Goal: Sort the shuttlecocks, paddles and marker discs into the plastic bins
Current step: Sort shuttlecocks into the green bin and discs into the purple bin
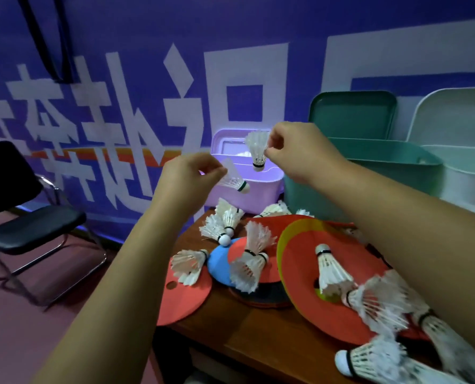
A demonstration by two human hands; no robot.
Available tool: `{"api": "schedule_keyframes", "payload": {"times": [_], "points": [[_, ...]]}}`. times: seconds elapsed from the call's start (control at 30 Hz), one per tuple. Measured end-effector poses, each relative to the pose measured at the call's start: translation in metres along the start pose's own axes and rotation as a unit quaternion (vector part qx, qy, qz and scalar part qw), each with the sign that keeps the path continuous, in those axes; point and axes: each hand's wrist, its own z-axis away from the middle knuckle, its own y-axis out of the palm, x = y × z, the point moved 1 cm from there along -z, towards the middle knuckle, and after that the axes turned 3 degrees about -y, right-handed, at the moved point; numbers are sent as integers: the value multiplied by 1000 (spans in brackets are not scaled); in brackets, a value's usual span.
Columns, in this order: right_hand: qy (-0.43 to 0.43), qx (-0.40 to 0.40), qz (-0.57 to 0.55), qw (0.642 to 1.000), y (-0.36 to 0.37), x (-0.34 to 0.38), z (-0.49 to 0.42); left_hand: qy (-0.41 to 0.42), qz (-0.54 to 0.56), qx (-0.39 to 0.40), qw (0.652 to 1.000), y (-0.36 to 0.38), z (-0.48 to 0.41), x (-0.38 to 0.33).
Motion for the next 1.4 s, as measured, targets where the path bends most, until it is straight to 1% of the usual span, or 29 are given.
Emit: {"api": "schedule_keyframes", "payload": {"times": [0.1, 0.2, 0.3, 0.43, 0.53, 0.57, 0.6, 0.67, 0.7, 0.73, 0.87, 1.03, 1.17, 1.23, 1.33, 1.37, 1.4], "points": [[30, -33, 14, 999, -31, -33, 11, 44, 5, -17, 999, 26, -17, -32], [73, -76, 22, 994, -62, -69, 23, 77, 2, -9, 997, 56, -35, -60], [123, -102, 26, 987, -89, -103, 38, 86, 5, -6, 996, 80, -53, -87], [188, -119, 31, 974, -113, -146, 52, 102, 15, -31, 994, 103, -75, -118], [219, -133, 31, 966, -125, -173, 61, 119, 10, -42, 992, 122, -87, -133], [223, -133, 28, 965, -129, -178, 63, 119, -7, -28, 993, 131, -89, -135], [224, -131, 25, 965, -131, -183, 65, 111, -32, 7, 993, 140, -92, -135], [219, -130, 19, 967, -135, -190, 67, 86, -100, 106, 985, 159, -91, -135], [217, -131, 18, 967, -136, -192, 68, 83, -121, 140, 979, 165, -88, -135], [214, -130, 20, 968, -136, -193, 68, 83, -128, 153, 976, 169, -85, -135], [206, -115, 31, 971, -130, -195, 69, 89, -120, 149, 977, 173, -82, -134], [215, -91, 49, 971, -124, -192, 66, 112, -117, 183, 970, 172, -80, -129], [221, -91, 57, 969, -124, -192, 62, 115, -93, 185, 972, 174, -80, -124], [217, -108, 66, 968, -124, -196, 58, 110, -94, 185, 972, 176, -80, -125], [193, -165, 105, 962, -125, -202, 51, 98, -95, 191, 972, 177, -81, -127], [189, -161, 131, 960, -124, -204, 49, 93, -93, 193, 972, 176, -82, -127], [190, -130, 164, 959, -122, -209, 45, 86, -91, 196, 973, 175, -82, -128]]}}
